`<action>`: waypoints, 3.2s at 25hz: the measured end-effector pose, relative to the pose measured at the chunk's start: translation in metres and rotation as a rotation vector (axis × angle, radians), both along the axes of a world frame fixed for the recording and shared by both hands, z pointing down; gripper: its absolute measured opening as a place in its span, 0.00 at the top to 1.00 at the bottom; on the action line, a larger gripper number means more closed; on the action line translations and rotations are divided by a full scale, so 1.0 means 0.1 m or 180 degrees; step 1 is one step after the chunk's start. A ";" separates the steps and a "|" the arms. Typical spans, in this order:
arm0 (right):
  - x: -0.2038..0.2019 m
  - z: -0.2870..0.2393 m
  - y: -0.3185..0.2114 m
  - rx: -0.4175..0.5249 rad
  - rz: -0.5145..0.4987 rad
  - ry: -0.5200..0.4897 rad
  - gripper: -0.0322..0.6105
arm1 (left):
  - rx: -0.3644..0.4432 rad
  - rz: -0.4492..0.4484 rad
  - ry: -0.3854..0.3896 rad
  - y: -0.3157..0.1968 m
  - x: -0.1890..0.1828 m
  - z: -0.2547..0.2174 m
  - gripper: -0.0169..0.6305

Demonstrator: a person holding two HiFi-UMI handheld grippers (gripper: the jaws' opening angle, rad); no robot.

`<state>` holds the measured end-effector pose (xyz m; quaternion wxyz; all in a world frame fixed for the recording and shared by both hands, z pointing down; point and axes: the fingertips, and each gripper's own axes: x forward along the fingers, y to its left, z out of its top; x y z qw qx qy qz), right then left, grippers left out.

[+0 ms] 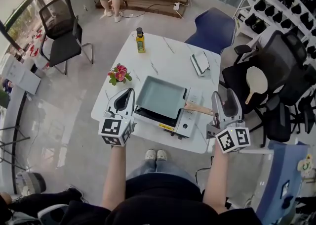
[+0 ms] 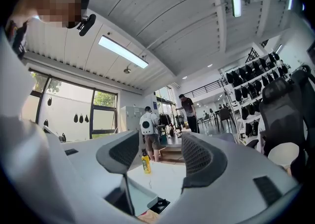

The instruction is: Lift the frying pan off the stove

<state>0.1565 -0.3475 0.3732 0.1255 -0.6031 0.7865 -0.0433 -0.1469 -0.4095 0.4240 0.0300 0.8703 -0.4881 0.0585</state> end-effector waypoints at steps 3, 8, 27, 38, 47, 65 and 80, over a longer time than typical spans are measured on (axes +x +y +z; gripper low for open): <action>0.06 -0.15 -0.02 0.0064 0.0013 0.0092 0.55 | 0.0012 0.0044 0.0016 -0.06 0.05 -0.01 0.94; 0.04 -0.36 -0.20 0.0013 -0.0238 0.0628 0.55 | 0.0017 0.0125 0.0041 -0.13 0.15 0.00 0.94; -0.73 1.16 -0.30 -0.1907 -0.2181 0.3257 0.55 | -0.0084 0.0068 0.0037 -0.08 0.01 0.14 0.94; -0.67 2.15 -0.18 -0.2735 -0.2517 0.3883 0.55 | -0.0111 -0.0048 0.0041 -0.04 -0.15 0.15 0.94; -0.63 2.45 -0.15 -0.3057 -0.2615 0.4137 0.56 | -0.0100 -0.0125 0.0039 -0.02 -0.27 0.17 0.94; -0.66 2.59 -0.09 -0.3340 -0.2701 0.4168 0.68 | -0.0132 -0.0143 0.0031 0.01 -0.30 0.20 0.94; -0.65 2.59 -0.15 -0.3277 -0.2614 0.4177 0.79 | -0.0169 -0.0139 0.0034 -0.02 -0.31 0.24 0.94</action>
